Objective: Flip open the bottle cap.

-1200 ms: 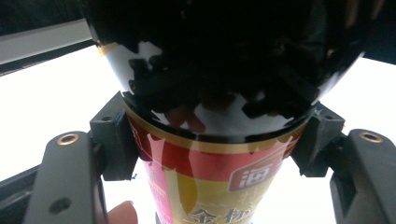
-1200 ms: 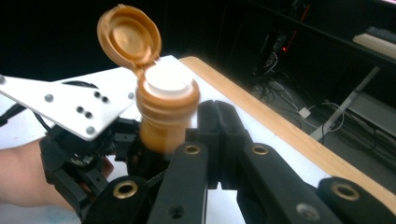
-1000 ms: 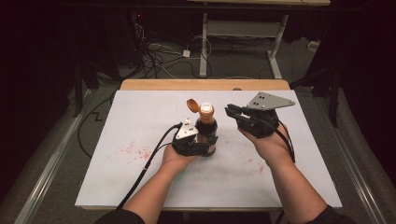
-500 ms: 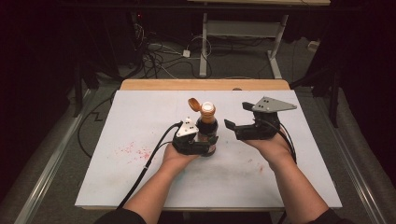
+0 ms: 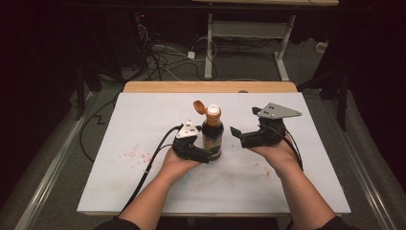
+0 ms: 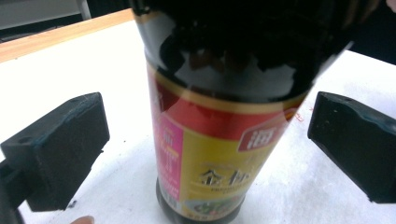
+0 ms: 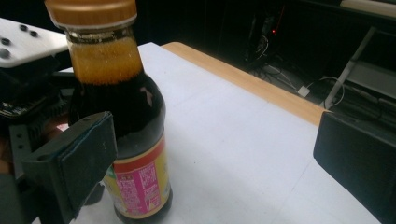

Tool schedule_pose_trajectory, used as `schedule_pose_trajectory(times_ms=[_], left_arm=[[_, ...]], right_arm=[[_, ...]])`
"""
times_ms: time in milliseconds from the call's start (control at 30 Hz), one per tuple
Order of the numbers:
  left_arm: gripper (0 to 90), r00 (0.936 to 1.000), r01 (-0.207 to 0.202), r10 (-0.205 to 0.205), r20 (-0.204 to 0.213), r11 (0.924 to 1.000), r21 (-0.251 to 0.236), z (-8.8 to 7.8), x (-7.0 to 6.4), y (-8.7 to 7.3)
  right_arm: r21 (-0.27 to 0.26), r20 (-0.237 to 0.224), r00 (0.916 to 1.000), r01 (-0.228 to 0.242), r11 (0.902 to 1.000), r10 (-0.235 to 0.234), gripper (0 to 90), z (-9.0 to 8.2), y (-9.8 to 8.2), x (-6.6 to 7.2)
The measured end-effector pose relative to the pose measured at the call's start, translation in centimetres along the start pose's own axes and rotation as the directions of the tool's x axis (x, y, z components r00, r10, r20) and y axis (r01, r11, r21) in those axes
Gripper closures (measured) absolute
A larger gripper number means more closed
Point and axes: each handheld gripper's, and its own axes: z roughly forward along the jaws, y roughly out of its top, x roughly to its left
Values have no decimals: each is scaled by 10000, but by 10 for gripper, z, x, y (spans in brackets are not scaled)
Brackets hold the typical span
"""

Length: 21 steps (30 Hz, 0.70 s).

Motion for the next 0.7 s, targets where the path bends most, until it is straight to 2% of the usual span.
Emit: schedule_pose_trajectory(times_ms=[267, 467, 700], left_arm=[[0, 9998, 142, -143, -125, 9999, -79, -21, 11, -2], [0, 9984, 254, -256, -499, 9997, -37, -36, 27, -8], [0, 9944, 331, -327, -1003, 9995, 21, -52, 46, -15]], right_arm=[[25, 96, 10000, -5, 10000, 5, 4, 5, -18, -3], [100, 228, 9997, -43, 9999, 41, 4, 11, -32, -5], [497, 366, 9991, -211, 9985, 193, 4, 22, -57, -8]])
